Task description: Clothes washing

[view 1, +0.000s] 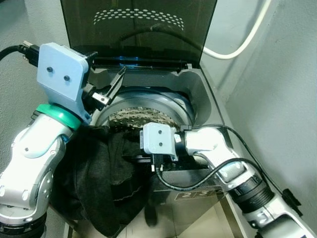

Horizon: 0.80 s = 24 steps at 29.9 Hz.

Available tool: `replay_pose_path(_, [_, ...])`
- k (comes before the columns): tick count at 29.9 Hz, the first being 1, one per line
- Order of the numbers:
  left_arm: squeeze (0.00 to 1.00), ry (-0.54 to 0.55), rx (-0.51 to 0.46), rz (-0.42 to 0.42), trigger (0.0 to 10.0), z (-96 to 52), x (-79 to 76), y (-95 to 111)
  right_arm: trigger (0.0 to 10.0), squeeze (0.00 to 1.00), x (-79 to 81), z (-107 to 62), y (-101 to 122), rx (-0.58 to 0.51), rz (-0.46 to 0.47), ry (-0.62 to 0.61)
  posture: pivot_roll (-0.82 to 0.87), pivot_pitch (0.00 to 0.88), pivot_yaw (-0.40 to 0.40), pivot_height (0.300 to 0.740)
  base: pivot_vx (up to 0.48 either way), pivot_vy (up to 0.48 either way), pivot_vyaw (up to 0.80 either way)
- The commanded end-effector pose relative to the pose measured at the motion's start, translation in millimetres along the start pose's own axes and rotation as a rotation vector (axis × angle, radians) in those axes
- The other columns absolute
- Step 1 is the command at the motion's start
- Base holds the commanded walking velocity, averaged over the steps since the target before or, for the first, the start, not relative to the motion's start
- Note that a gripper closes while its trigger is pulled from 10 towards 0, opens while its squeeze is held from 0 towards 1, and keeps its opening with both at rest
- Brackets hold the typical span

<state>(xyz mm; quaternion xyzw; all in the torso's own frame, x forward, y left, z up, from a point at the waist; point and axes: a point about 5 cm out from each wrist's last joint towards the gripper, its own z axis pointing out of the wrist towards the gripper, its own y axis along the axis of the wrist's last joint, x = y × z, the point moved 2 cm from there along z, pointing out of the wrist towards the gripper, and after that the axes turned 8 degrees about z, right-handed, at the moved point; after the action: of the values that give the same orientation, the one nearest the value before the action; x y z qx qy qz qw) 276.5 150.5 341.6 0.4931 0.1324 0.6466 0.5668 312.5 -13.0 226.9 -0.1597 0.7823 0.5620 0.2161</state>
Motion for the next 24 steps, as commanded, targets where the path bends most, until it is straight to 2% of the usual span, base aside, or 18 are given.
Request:
replay_pose_path(1, [0.0,-0.012,-0.006,0.002,10.0,-1.6,-3.6,1,0.0,0.0,15.5,0.9,-34,0.114,0.102,0.049,0.13,0.12,-0.03,0.74,0.0,0.0,0.0])
replay_pose_path(7, [0.0,-0.008,0.0,-0.002,10.0,-2.7,-3.8,0,0.0,0.0,25.6,4.5,-34,0.078,0.152,0.104,0.13,0.131,-0.035,0.74,0.0,0.0,0.0])
replay_pose_path(16, [0.0,-0.002,0.004,-0.003,10.0,-3.4,-3.3,-1,0.0,0.0,30.6,6.0,-32,0.052,0.172,0.134,0.13,0.138,-0.038,0.74,0.0,0.0,0.0])
replay_pose_path(22, [0.0,0.001,0.006,-0.002,10.0,-3.6,-3.0,-1,0.0,0.0,20.1,6.7,-20,-0.036,0.208,0.067,0.13,0.139,-0.038,0.74,0.0,0.0,0.0])
replay_pose_path(23, [0.0,0.002,0.006,-0.002,10.0,-3.6,-3.2,-1,0.0,0.0,12.6,6.0,-10,-0.103,0.256,0.03,0.13,0.139,-0.038,0.74,0.0,0.0,0.0])
replay_pose_path(24, [0.0,0.002,0.006,-0.003,10.0,-3.7,-3.3,-1,0.0,0.0,-1.6,3.2,5,-0.207,0.326,-0.04,0.13,0.141,-0.036,0.74,0.0,0.0,0.0])
